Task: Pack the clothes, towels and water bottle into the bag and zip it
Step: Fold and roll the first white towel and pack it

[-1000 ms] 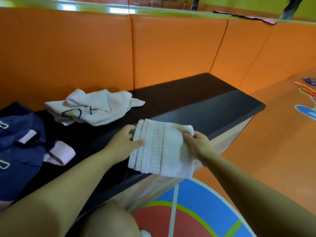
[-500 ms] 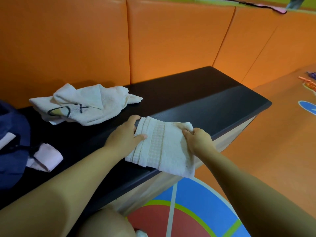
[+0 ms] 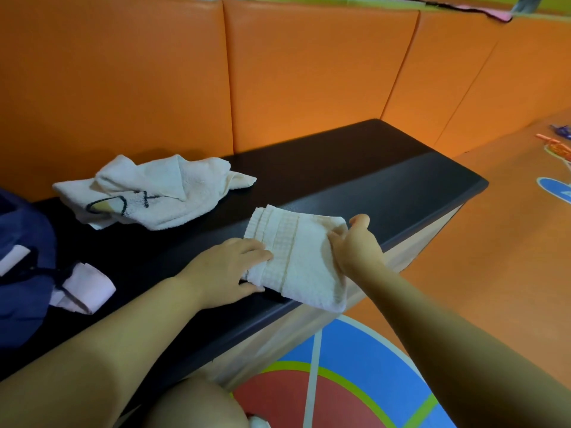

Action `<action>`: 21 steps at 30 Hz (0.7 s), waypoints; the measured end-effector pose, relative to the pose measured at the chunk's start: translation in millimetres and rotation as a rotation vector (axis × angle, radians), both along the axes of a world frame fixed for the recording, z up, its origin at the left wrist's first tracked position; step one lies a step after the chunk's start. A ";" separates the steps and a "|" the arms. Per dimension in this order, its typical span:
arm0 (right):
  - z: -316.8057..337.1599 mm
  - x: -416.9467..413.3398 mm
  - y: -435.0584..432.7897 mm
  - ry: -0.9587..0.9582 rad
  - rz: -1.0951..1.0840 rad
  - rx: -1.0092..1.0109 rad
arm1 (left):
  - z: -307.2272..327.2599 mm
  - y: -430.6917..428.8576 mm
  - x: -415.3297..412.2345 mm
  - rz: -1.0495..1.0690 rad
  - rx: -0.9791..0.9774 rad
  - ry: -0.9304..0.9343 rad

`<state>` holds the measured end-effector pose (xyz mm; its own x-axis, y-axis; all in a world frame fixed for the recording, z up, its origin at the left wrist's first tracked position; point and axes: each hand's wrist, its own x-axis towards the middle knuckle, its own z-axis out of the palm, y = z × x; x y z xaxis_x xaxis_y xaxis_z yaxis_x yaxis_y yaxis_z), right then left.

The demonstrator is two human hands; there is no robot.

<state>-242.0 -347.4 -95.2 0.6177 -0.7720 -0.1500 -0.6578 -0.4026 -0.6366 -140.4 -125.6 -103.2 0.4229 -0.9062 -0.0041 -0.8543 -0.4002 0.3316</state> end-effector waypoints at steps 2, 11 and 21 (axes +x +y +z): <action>0.6 -9.8 6.3 -0.044 0.086 -0.180 | 1.1 4.0 -0.2 0.032 -0.039 0.022; 12.0 -63.2 43.1 0.168 0.956 -0.451 | 13.9 37.6 -4.2 0.152 -0.051 0.107; 28.1 -25.0 54.5 -0.008 0.676 0.113 | 28.9 73.8 -6.0 0.519 -0.236 0.459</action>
